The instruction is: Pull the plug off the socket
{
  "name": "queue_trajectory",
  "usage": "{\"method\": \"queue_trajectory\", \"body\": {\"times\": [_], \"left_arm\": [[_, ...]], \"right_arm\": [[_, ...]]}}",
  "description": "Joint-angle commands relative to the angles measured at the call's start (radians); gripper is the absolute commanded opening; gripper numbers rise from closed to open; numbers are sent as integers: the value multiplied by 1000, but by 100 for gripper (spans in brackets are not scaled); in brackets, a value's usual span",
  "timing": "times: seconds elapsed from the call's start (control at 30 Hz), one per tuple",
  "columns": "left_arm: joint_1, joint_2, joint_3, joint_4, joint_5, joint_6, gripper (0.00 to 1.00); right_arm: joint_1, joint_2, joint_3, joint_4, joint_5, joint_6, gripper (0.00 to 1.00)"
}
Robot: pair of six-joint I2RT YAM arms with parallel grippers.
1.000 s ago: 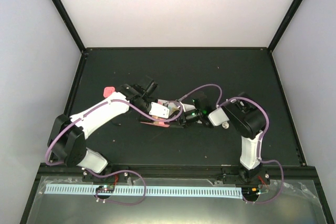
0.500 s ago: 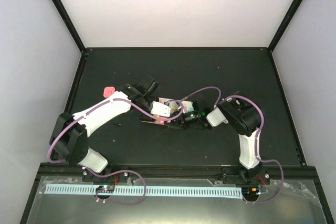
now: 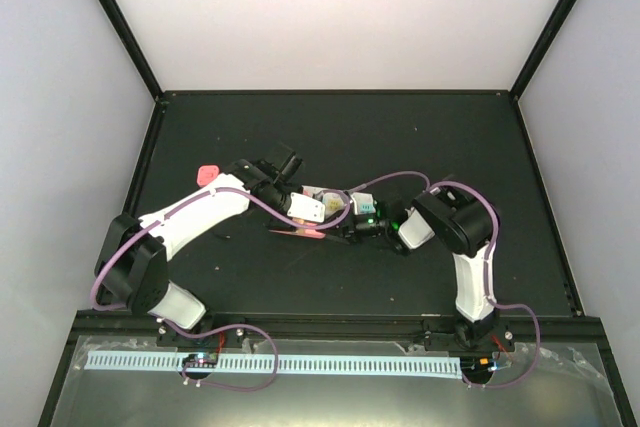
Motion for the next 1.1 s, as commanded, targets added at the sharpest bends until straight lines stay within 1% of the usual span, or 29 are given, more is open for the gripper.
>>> {"method": "queue_trajectory", "body": {"times": [0.0, 0.3, 0.43, 0.57, 0.67, 0.8, 0.97, 1.0, 1.07], "left_arm": [[-7, 19, 26, 16, 37, -8, 34], [-7, 25, 34, 15, 41, -10, 33], [-5, 22, 35, 13, 42, -9, 31], [-5, 11, 38, 8, 46, -8, 30], [-4, 2, 41, 3, 44, -3, 30], [-5, -11, 53, -10, 43, 0, 30], [-5, -24, 66, -15, 45, 4, 30], [-4, -28, 66, -14, 44, 5, 30], [-6, -36, 66, -16, 40, 6, 30]], "right_arm": [[-7, 18, -3, 130, 33, 51, 44], [-6, 49, 16, 118, 19, 42, 43], [-5, 51, 17, 78, 26, 15, 40], [-6, 54, 20, 49, 30, 1, 31], [-6, 57, 24, 35, 29, 0, 30], [-5, 57, 29, 4, 29, -5, 23], [-6, 71, 36, -18, 31, 8, 4], [-6, 75, 37, -17, 31, 15, 2], [-6, 82, 38, -16, 28, 22, 1]]}}
